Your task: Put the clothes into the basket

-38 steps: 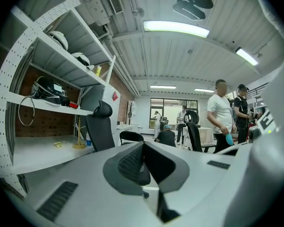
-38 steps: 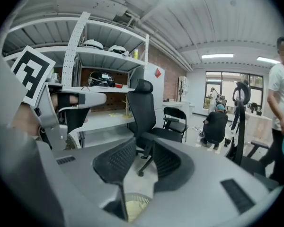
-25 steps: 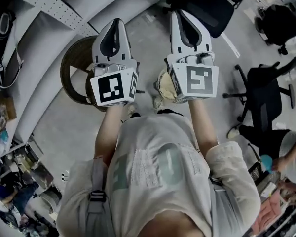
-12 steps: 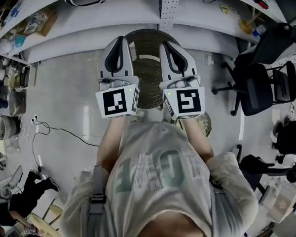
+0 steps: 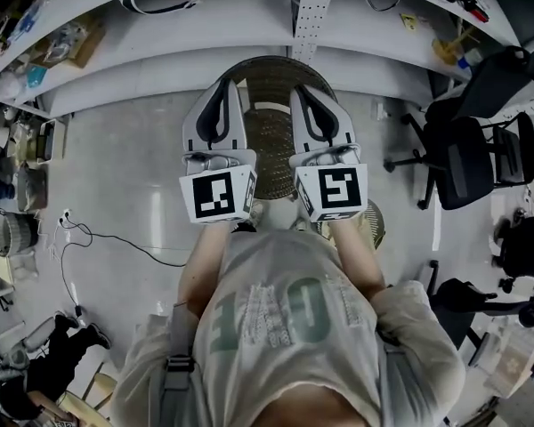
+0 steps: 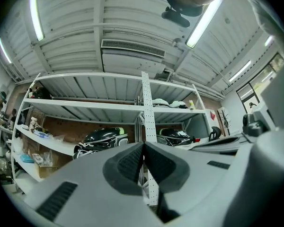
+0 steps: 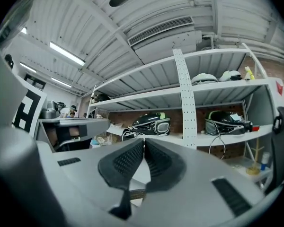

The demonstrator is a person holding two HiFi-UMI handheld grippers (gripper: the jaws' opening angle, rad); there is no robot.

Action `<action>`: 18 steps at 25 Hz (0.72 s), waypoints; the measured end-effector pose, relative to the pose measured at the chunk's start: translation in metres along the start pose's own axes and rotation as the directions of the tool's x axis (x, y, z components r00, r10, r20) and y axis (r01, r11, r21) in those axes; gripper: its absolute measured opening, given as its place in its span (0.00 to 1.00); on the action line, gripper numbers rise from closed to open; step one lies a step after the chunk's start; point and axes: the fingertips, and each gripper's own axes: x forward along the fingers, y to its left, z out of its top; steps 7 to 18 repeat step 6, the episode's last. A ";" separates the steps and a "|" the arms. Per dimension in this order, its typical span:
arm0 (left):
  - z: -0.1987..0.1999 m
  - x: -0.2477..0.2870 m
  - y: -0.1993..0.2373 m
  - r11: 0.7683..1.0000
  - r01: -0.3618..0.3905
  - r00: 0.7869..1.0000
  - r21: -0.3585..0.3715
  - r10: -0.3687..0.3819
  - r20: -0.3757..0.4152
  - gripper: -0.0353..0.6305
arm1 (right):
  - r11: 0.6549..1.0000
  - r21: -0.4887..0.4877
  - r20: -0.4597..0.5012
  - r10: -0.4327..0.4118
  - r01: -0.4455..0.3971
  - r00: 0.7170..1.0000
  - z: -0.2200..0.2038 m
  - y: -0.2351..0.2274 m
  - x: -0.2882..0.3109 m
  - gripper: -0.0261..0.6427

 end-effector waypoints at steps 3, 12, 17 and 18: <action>0.000 0.002 -0.004 1.000 0.014 1.000 -0.003 -0.014 -0.002 0.08 | 1.000 -0.004 -0.015 -0.015 0.015 1.000 -0.004 -0.003 -0.002 0.08; -0.001 0.005 -0.006 1.000 0.021 1.000 -0.007 -0.021 -0.005 0.08 | 1.000 -0.010 -0.021 -0.021 0.021 1.000 -0.005 -0.005 -0.003 0.08; -0.001 0.005 -0.006 1.000 0.021 1.000 -0.007 -0.021 -0.005 0.08 | 1.000 -0.010 -0.021 -0.021 0.021 1.000 -0.005 -0.005 -0.003 0.08; -0.001 0.005 -0.006 1.000 0.021 1.000 -0.007 -0.021 -0.005 0.08 | 1.000 -0.010 -0.021 -0.021 0.021 1.000 -0.005 -0.005 -0.003 0.08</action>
